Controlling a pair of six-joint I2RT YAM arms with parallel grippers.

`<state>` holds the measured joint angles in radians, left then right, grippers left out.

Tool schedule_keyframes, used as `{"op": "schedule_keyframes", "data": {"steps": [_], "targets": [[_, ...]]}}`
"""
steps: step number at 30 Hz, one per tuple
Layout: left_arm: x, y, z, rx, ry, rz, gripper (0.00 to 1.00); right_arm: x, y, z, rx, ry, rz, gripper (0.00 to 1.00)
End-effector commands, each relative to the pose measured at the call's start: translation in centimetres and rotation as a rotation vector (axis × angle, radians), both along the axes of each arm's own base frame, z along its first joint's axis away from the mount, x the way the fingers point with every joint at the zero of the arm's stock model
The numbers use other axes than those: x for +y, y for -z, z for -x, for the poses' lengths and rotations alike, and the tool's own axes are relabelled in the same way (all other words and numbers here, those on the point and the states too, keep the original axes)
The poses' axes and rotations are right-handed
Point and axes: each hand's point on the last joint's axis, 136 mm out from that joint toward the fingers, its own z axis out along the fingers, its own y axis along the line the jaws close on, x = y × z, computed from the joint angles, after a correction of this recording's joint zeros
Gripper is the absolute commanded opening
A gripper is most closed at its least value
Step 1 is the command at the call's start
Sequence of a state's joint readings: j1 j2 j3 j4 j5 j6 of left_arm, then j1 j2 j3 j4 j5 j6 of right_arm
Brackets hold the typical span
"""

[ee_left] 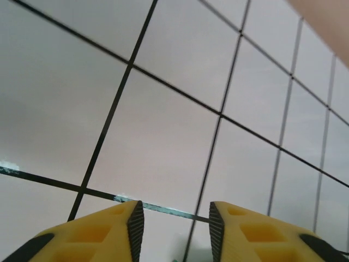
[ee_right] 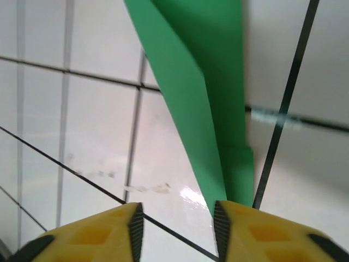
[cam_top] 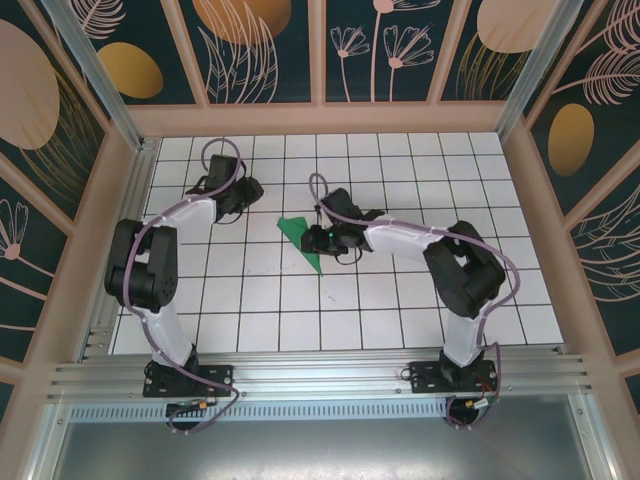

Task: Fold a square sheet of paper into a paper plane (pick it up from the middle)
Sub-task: Fold the wing for the fifth time at the center of the table, then move the paper plane to the top-center of the table.

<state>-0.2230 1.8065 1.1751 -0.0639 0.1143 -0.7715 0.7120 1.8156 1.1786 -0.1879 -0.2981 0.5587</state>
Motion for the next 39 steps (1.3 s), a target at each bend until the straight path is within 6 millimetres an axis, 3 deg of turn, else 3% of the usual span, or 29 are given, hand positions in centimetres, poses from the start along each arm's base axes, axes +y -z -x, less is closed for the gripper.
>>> {"op": "schedule_keyframes", "data": {"steps": [1, 6, 11, 17, 21, 30, 39], "targets": [[-0.4, -1.4, 1.8, -0.038, 0.076, -0.033, 0.44, -1.8, -7.5, -3.3, -0.164, 0.119, -0.098, 0.49], [-1.2, -1.8, 4.3, -0.034, 0.132, -0.102, 0.54, -5.9, -6.5, -4.5, -0.187, 0.203, -0.057, 0.65], [-3.6, -1.2, 6.8, 0.007, 0.155, -0.239, 0.65, -7.7, -4.4, -4.3, -0.170, 0.238, -0.030, 0.82], [-7.0, 0.1, 8.8, 0.073, 0.153, -0.370, 0.67, -10.0, -2.1, -3.9, -0.147, 0.335, 0.024, 0.95], [-9.8, 2.3, 9.7, 0.144, 0.182, -0.478, 0.66, -12.3, -0.8, -3.7, -0.143, 0.429, 0.103, 0.97], [-12.0, 4.9, 8.9, 0.228, 0.182, -0.653, 0.56, -16.1, 0.2, -3.6, -0.142, 0.531, 0.165, 0.98], [-11.9, 5.6, 9.3, 0.267, 0.189, -0.678, 0.35, -17.8, 0.3, -3.6, -0.132, 0.564, 0.155, 0.96]]}}
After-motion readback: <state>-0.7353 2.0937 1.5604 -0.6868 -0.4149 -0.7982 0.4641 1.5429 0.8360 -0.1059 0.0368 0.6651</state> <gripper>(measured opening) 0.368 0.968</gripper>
